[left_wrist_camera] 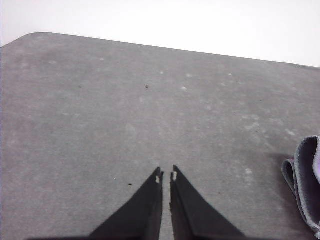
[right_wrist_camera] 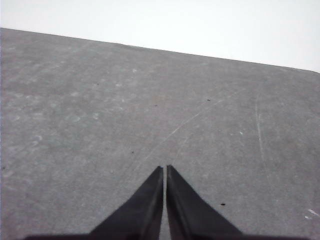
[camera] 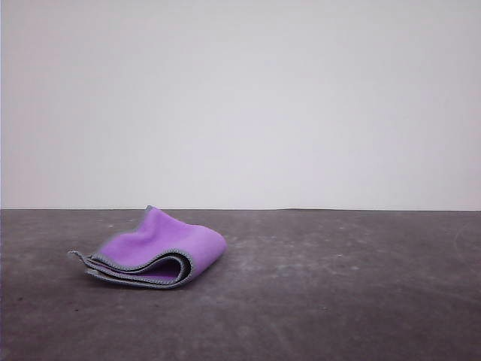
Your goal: Fold clothes
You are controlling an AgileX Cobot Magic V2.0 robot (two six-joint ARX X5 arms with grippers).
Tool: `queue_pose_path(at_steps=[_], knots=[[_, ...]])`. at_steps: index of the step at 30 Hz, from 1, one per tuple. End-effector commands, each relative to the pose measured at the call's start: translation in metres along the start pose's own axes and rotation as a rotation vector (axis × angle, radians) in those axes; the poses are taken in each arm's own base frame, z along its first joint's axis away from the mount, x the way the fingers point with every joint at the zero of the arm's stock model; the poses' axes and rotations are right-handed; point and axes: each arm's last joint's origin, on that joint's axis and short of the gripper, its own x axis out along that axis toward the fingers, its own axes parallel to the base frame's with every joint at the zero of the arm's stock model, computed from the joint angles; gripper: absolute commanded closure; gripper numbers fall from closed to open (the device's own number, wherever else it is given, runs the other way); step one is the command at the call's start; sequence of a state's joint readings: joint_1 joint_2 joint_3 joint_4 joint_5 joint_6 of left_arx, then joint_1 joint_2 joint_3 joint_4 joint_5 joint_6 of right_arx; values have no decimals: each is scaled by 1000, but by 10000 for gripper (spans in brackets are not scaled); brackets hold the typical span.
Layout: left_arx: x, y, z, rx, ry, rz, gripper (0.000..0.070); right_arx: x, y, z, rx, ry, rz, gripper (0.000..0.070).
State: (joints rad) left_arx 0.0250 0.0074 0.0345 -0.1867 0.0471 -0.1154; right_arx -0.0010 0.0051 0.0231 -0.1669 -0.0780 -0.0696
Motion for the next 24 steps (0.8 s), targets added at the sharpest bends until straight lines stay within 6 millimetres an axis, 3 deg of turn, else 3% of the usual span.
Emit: queue_pose_path(at_steps=[1,24], knots=[[1,1,-6,16,35,7,684,1,0,-1,17,-8,-2,697],[1,1,-6,16,35,7,684,1,0,-1,17,-8,-2,697]])
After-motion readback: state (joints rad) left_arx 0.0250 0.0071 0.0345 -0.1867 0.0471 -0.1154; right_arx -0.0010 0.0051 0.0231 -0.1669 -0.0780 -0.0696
